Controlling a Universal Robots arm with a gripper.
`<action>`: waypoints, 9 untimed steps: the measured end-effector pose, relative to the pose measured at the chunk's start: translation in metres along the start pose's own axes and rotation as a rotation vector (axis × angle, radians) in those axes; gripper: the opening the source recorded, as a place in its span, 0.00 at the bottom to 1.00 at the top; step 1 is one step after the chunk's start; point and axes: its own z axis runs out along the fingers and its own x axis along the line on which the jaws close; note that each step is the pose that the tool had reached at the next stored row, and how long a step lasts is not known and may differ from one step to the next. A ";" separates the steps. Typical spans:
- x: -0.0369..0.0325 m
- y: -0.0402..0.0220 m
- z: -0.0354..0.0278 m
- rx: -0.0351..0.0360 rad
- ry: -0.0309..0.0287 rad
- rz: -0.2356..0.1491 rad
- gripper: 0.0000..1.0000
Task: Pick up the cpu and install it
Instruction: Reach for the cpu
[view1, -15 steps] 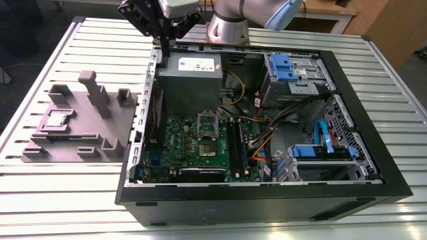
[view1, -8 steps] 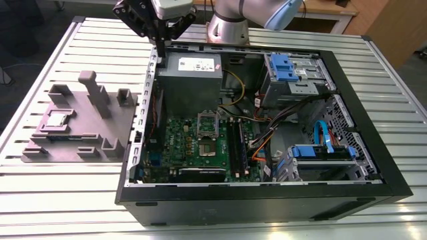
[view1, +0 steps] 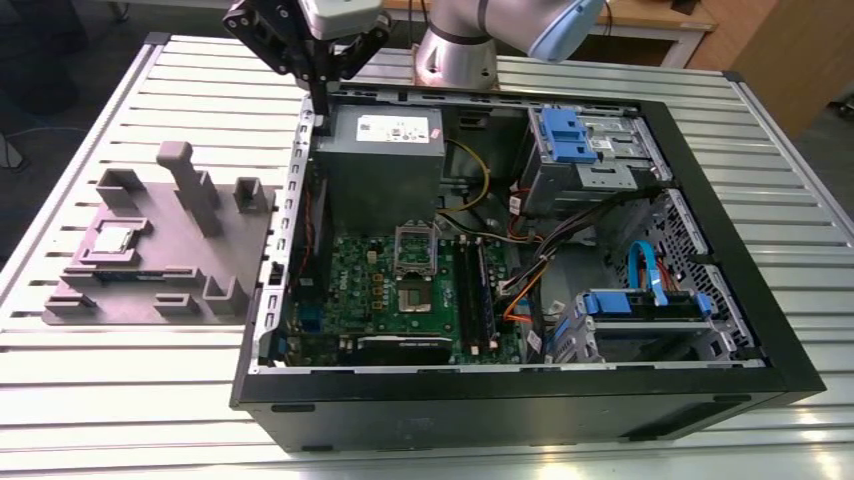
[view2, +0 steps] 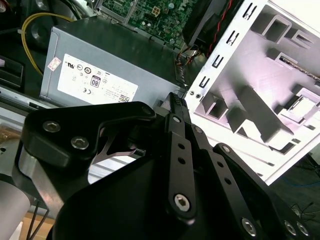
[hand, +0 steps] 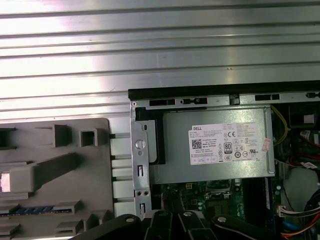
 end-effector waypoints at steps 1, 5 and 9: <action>0.0001 0.0000 0.0000 0.0000 0.0000 0.000 0.10; 0.0011 -0.0001 0.0001 0.0000 0.0000 0.000 0.10; 0.0020 -0.0002 0.0001 0.0000 0.0000 0.000 0.10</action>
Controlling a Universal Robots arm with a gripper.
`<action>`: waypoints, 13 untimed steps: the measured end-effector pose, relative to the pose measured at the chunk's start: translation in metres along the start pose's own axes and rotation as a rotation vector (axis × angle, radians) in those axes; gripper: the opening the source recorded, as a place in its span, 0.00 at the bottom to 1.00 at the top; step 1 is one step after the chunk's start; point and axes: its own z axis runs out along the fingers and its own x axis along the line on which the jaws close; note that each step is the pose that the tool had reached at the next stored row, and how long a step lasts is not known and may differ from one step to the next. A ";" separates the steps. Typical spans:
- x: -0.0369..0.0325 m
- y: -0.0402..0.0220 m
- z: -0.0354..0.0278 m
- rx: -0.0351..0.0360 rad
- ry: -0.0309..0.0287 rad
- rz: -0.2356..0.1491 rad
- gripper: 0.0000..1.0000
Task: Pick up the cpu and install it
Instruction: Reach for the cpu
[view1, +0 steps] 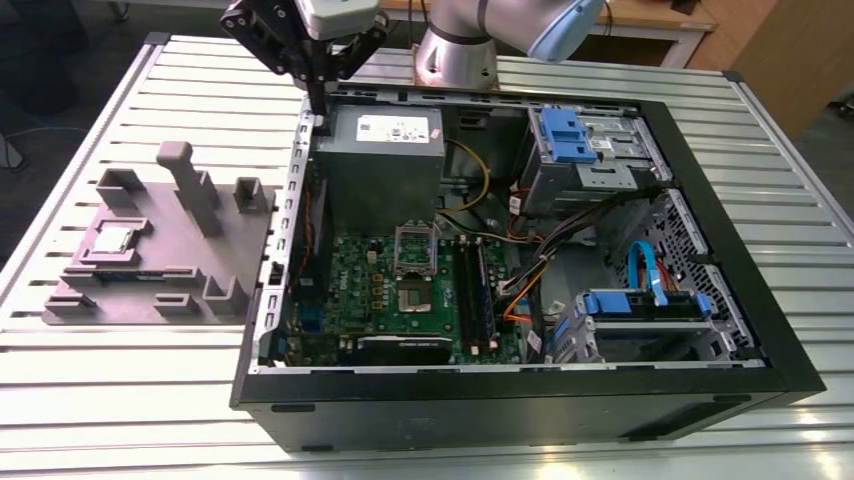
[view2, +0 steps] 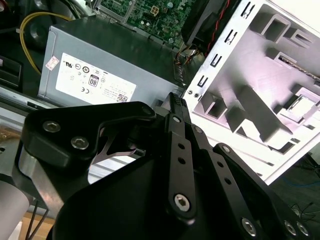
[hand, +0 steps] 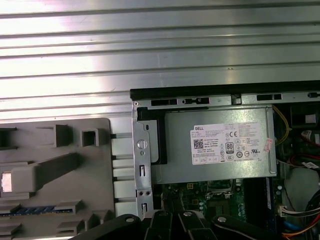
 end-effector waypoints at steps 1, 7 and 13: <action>0.0002 0.0000 0.0000 0.0000 0.0000 0.000 0.10; 0.0014 -0.0001 0.0001 0.0000 0.0000 0.000 0.10; 0.0026 -0.0002 0.0001 0.0000 0.0000 0.000 0.10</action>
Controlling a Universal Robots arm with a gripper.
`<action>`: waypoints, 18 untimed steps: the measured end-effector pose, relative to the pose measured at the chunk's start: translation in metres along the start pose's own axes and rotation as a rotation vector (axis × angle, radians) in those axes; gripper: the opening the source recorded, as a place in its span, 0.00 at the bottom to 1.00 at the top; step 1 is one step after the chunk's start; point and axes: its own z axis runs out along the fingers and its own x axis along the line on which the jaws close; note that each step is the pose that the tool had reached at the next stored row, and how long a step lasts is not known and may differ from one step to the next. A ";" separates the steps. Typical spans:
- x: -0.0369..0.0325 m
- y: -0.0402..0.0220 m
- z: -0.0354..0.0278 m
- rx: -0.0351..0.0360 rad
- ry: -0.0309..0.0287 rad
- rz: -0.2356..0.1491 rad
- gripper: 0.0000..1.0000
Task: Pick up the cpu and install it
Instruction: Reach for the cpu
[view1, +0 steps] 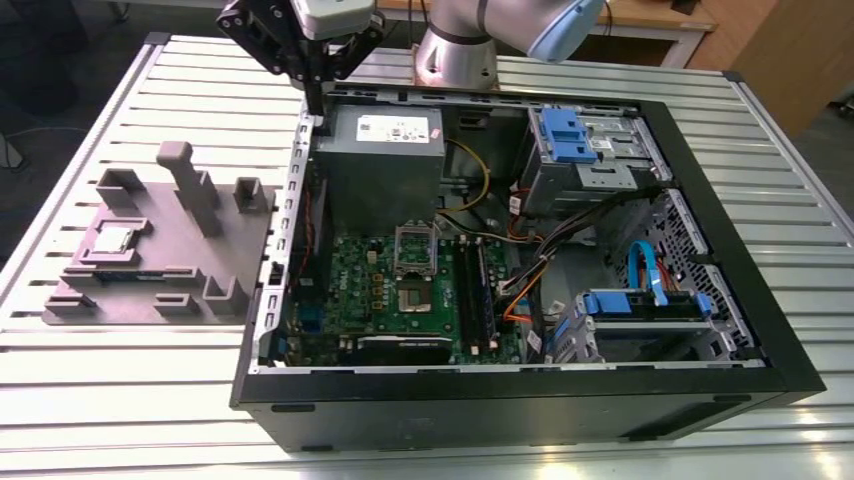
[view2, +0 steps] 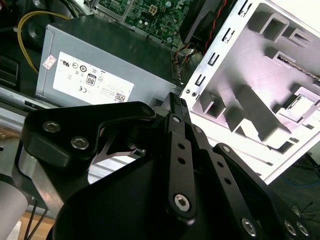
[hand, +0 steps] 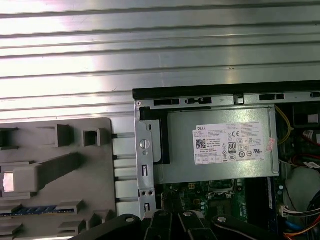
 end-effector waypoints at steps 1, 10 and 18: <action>0.0001 0.0000 0.0000 0.0000 0.0000 0.000 0.10; 0.0038 -0.0003 0.0017 0.0000 0.0001 0.000 0.10; 0.0066 -0.0005 0.0018 -0.0001 0.0000 0.000 0.10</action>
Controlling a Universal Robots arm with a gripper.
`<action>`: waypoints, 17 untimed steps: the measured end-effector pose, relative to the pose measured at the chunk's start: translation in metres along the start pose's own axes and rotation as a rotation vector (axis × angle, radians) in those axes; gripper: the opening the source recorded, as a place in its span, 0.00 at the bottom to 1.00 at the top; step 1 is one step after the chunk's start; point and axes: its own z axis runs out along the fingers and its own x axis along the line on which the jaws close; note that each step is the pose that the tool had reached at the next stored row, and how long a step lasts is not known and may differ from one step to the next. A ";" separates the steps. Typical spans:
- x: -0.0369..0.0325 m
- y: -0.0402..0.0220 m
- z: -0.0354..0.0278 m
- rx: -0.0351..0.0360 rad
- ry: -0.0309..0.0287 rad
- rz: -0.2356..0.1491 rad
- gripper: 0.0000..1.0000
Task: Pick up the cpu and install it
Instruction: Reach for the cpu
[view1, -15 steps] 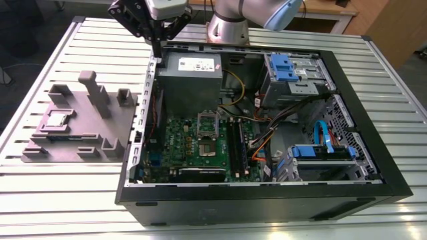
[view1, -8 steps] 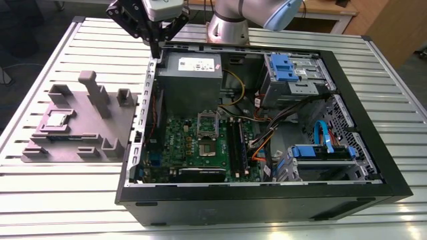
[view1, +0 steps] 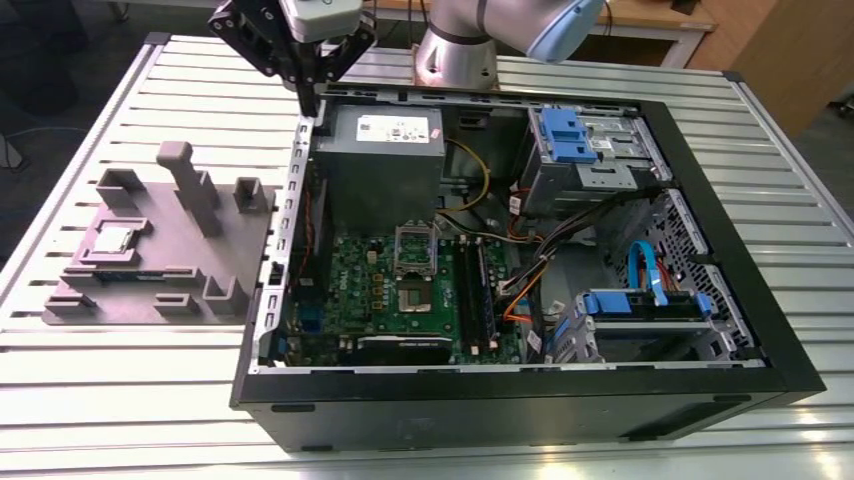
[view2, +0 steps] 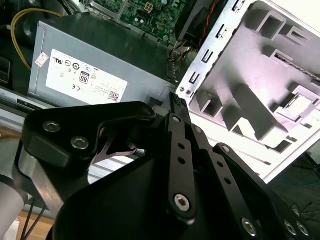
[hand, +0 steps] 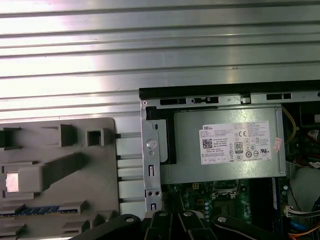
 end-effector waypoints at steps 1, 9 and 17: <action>0.0003 0.0000 0.0000 0.0001 0.0001 0.000 0.10; 0.0020 -0.0002 0.0009 0.0001 0.0005 0.000 0.10; 0.0026 -0.0003 0.0017 0.0001 0.0010 0.000 0.10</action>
